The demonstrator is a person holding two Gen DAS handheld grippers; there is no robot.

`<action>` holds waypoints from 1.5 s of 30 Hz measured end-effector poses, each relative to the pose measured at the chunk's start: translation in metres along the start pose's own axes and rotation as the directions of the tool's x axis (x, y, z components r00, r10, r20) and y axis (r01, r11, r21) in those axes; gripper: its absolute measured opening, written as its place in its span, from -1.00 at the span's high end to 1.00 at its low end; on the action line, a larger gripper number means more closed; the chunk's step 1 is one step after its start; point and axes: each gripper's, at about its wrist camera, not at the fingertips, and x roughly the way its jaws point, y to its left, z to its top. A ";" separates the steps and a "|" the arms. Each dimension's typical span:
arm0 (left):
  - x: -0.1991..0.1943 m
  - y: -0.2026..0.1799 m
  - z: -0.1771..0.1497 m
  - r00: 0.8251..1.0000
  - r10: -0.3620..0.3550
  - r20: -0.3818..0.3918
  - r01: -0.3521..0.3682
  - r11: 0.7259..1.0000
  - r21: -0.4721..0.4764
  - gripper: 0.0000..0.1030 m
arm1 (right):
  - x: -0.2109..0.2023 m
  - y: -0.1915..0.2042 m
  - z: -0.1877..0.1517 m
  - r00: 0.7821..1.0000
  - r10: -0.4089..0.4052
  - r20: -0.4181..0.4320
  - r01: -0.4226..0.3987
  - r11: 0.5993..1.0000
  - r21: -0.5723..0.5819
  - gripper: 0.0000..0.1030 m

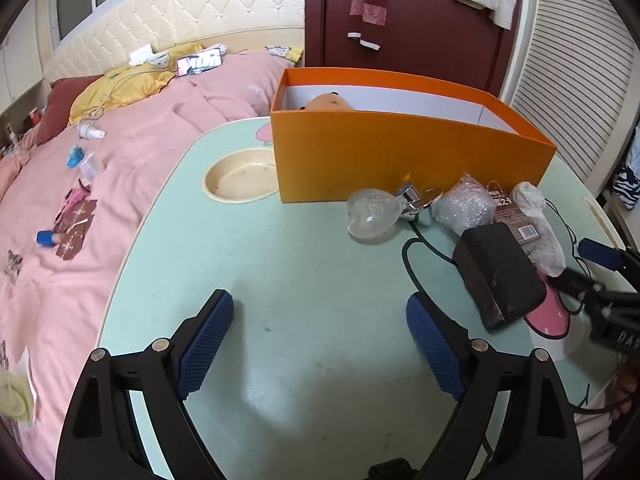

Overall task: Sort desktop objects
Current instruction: 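Withdraw both grippers from the box back over the table, then grasp the clear plastic egg-shaped item with the left gripper, then grasp the white tissue with the right gripper while the left lifts the clear item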

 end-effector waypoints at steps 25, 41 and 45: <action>0.032 -0.011 0.064 0.984 -0.179 -0.018 0.179 0.984 0.006 -0.13 | 0.002 -0.006 -0.002 1.000 0.029 -0.002 -0.029 0.999 0.027 -0.72; 0.011 0.012 0.025 0.994 -0.108 -0.018 0.108 0.994 -0.005 0.42 | 0.000 -0.017 0.004 0.997 0.076 0.007 -0.077 0.994 0.084 -0.72; 0.006 0.001 0.013 0.999 -0.036 0.017 0.035 0.998 0.053 0.42 | -0.002 -0.024 0.015 0.994 0.100 0.035 -0.104 0.987 0.125 -0.72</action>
